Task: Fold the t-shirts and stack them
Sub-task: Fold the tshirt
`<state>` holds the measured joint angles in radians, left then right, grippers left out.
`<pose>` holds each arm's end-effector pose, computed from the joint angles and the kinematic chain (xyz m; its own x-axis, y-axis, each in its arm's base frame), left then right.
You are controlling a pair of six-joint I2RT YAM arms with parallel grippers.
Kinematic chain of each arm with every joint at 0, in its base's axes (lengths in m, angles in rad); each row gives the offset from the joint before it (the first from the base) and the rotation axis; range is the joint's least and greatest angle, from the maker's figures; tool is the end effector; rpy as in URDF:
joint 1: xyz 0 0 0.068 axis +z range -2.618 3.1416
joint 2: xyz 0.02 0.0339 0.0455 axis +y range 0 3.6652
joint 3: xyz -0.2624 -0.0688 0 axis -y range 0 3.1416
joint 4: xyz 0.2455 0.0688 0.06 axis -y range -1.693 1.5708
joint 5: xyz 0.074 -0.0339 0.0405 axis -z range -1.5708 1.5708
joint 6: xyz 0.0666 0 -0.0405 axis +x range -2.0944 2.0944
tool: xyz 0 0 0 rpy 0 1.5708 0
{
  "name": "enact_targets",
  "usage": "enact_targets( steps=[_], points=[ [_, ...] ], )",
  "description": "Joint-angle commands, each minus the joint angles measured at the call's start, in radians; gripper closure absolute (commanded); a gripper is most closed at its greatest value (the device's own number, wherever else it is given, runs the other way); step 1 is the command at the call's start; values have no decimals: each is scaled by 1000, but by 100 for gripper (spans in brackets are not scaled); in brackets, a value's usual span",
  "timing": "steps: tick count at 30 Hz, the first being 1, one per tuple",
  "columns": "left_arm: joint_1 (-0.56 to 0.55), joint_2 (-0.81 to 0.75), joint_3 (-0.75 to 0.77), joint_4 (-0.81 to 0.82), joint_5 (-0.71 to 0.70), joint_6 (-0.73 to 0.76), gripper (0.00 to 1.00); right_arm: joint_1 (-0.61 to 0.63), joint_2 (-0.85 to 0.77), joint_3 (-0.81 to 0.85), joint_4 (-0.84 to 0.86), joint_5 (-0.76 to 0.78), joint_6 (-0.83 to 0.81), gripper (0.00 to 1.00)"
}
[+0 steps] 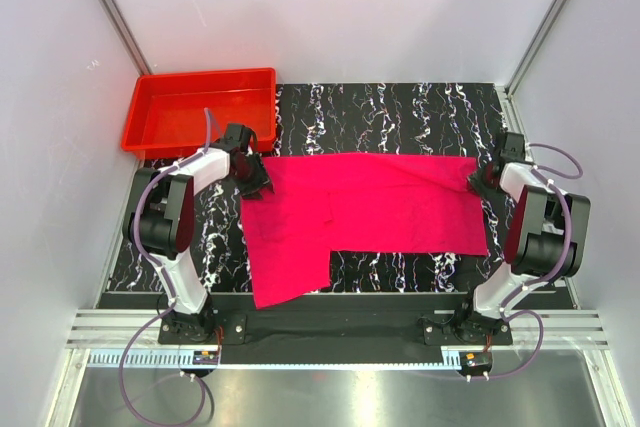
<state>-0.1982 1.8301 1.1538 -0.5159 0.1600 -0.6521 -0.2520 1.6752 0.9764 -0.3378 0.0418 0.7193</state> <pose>0.3587 -0.0829 0.1304 -0.8771 -0.4349 -0.2039 -0.3525 0.8711 -0.3420 0.3339 -0.0888 0.1415 -0.4493 0.7954 -0.4067 0.7521 0.5825 0.3084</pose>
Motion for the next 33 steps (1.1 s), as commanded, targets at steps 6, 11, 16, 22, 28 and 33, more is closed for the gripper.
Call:
enact_targets(
  steps=[6,11,16,22,28,33],
  points=[
    [2,24,-5,-22,-63,37,54,-12,46,232,69,-29,-61,100],
    [2,24,-9,-19,-60,35,54,-12,34,257,77,-39,-50,100],
    [3,20,-16,-22,-60,39,54,-12,44,125,115,-39,-44,100],
    [14,17,-25,-24,-59,48,55,-13,63,12,148,-74,-20,100],
    [17,15,-14,-30,-59,60,56,-18,89,13,73,-48,-15,100],
    [19,18,-12,-35,-60,63,56,-20,107,27,-7,13,-11,91]
  ],
)
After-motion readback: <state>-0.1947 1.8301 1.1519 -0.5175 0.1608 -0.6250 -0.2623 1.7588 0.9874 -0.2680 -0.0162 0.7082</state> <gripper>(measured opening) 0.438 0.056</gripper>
